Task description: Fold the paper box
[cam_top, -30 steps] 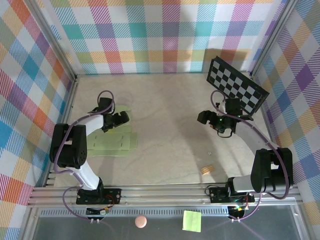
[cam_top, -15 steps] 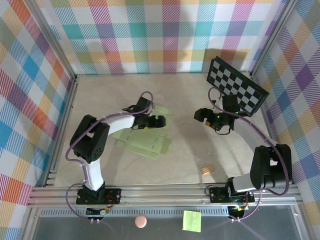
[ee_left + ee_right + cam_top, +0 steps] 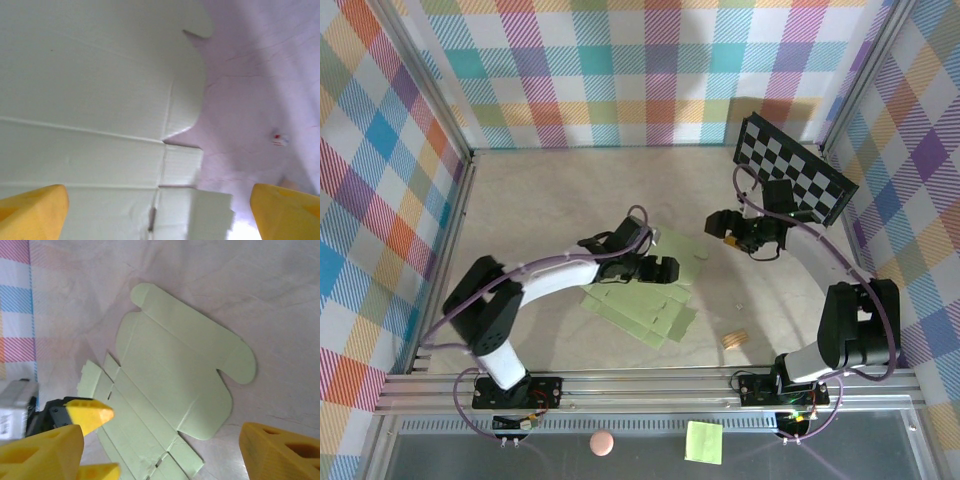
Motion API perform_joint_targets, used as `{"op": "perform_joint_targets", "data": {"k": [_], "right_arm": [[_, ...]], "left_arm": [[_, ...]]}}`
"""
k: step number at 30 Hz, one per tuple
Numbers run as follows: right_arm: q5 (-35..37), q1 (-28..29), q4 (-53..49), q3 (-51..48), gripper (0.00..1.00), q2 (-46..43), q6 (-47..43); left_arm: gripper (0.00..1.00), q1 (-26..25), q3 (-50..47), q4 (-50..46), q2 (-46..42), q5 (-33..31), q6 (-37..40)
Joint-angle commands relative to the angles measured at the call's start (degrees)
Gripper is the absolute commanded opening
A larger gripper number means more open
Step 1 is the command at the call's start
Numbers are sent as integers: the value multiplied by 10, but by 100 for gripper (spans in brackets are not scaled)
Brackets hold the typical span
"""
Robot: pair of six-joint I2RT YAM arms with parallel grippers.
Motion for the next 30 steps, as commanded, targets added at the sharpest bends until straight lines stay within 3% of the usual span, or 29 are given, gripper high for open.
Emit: {"op": "perform_joint_targets", "data": {"k": [1,17,22,30], "right_arm": [[-29,25,-6,28,81,27,-18],[-65,164,-55,205,75,253,-56],[-64,171,-53,217,75,293,-52],[-13,171,-83,205,75,300,-68]], "left_arm": [[92,-4,-52,37,-44,12,-73],[89,-109,-172,69,-96,44,-197],[89,-110,-214,100,-95,65,-218],[91,-70,-211,24,-102,22,-181]]}}
